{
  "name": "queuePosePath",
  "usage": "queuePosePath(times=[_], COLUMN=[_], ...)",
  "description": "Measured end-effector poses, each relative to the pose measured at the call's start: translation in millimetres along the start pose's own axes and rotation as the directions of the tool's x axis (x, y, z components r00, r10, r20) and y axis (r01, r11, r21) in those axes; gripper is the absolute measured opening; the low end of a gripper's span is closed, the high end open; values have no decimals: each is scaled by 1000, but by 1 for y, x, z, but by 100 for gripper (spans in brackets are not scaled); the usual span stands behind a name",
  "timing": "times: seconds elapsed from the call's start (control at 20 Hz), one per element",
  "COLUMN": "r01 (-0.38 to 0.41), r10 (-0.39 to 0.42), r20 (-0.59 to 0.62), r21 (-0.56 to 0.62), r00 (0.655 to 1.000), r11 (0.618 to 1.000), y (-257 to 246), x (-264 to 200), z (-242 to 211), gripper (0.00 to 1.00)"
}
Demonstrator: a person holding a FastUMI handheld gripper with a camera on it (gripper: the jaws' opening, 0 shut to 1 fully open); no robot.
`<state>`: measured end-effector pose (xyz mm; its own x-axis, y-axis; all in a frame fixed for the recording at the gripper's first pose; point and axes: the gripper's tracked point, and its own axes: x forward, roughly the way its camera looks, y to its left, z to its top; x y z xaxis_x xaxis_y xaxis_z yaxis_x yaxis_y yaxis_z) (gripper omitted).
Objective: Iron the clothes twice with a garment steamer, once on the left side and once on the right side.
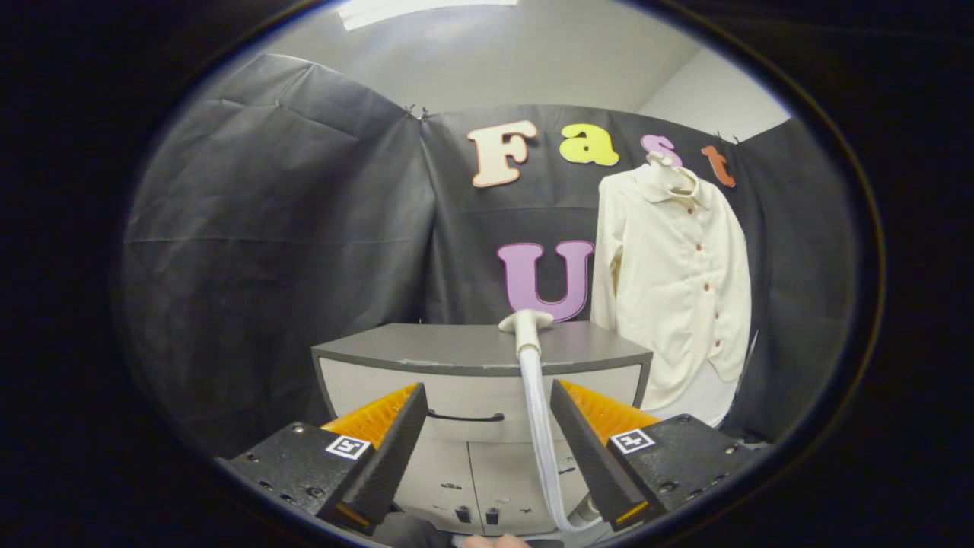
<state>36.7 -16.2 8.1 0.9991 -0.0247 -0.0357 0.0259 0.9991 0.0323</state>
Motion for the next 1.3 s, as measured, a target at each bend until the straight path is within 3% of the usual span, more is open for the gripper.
queuePosePath(times=[0.85,1.1,1.3], r01=[26,11,50], r10=[-25,-7,-42], r20=[-24,-87,-166], r21=[13,45,46], r00=[999,996,985], r11=[1000,999,998], y=[-21,-28,-42], x=[112,151,183], z=[7,1,-9], gripper=[99,98,93])
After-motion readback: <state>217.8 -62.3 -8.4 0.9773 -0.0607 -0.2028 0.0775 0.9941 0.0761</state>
